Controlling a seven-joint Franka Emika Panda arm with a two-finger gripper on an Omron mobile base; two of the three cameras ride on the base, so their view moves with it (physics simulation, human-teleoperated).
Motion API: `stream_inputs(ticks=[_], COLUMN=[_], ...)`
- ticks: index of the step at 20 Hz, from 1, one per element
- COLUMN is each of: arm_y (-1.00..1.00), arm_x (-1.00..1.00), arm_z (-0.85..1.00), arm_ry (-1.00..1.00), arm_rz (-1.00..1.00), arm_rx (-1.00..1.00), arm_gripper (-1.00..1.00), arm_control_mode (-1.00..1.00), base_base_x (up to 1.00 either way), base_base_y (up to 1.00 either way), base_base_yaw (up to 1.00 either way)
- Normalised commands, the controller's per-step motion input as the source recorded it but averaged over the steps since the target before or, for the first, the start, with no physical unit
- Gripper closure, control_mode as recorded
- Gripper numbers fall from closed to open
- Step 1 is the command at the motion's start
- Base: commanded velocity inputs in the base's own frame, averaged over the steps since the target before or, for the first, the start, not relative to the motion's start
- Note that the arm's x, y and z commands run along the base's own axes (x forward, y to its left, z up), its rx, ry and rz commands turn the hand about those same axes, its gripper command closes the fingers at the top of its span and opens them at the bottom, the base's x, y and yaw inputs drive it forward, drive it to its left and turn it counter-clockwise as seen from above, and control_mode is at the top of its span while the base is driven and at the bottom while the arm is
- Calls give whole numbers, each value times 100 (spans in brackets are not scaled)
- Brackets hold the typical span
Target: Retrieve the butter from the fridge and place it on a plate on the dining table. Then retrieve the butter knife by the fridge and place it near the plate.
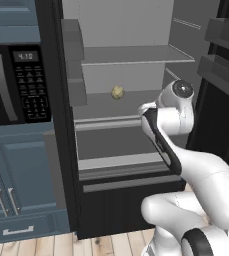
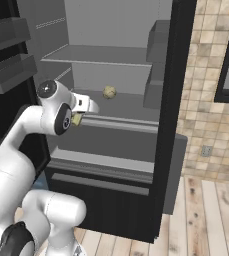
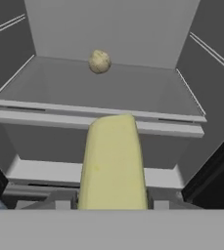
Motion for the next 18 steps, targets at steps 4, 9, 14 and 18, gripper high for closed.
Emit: stream_inputs(ticks=[4,9,14,18], arm_y=[2,0,0,-4], arm_x=[-40,-33,-22,-20], arm_z=[68,9,-16,0], arm_ry=[2,0,-1,-2], arm_rz=[0,1,0,0], arm_rx=[-1,0,0,0], arm_gripper=[100,100,100,100], arm_control_mode=[-100,-100,-100,-100], base_base_x=[0,0,0,0], base_base_y=[0,0,0,0], base_base_yaw=[0,0,0,0])
